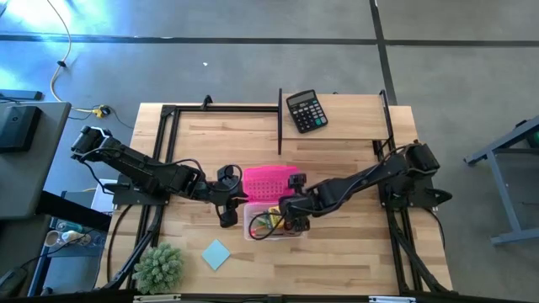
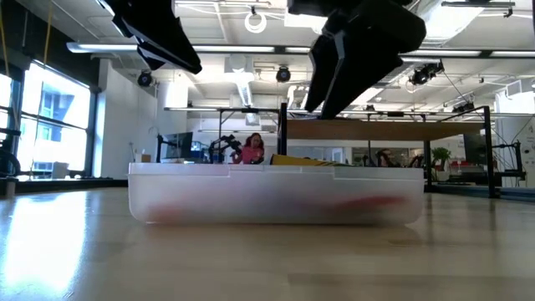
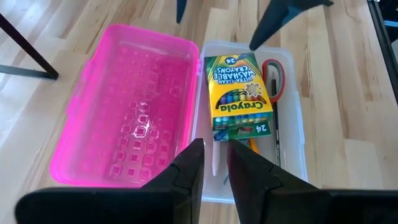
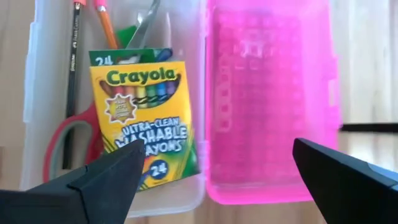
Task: Pack school essentials
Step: Put the blue sticky notes into the supply box
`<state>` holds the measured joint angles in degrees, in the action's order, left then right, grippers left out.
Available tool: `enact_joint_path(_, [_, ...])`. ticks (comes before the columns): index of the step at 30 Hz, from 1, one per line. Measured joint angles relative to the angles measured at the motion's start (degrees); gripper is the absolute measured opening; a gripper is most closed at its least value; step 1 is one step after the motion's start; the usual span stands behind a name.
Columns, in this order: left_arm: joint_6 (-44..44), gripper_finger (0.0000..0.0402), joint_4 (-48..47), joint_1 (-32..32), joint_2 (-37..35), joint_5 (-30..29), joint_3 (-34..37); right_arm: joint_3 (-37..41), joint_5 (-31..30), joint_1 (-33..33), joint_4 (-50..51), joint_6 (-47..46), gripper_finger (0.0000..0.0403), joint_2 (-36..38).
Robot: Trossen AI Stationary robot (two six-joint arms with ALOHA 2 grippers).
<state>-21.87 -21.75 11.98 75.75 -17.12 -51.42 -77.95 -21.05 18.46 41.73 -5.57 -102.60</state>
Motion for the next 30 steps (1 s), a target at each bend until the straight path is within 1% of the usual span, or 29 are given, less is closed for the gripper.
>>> enact_joint_path(4, [0.0,0.0062,0.6,0.0,0.0,0.0,0.0,0.0,-0.2,0.0,1.6,5.8,0.0398,1.0])
enact_joint_path(5, [0.0,0.0062,0.7,0.0,0.0,0.0,0.0,0.0,-0.6,0.0,1.7,5.9,0.0398,1.2])
enact_joint_path(10, [0.0,0.0062,1.1,0.0,0.0,0.0,0.0,0.0,-2.4,-0.8,6.4,2.6,0.0398,3.7])
enact_joint_path(17, [0.0,0.0062,2.7,0.0,0.0,0.0,0.0,0.6,-8.5,-0.4,10.3,-0.2,0.0398,8.4])
enact_joint_path(20, [0.0,0.0062,2.9,0.0,0.0,0.0,0.0,6.5,-12.3,0.1,7.5,-1.7,0.0398,13.1])
enact_joint_path(25, [0.0,0.0062,2.9,0.0,0.0,0.0,0.0,19.7,-13.0,0.6,-1.1,-8.3,0.0398,24.3])
enact_joint_path(30, [0.0,0.0062,3.3,0.0,0.0,0.0,0.0,28.8,-13.0,3.7,-7.8,-10.5,0.0398,34.6])
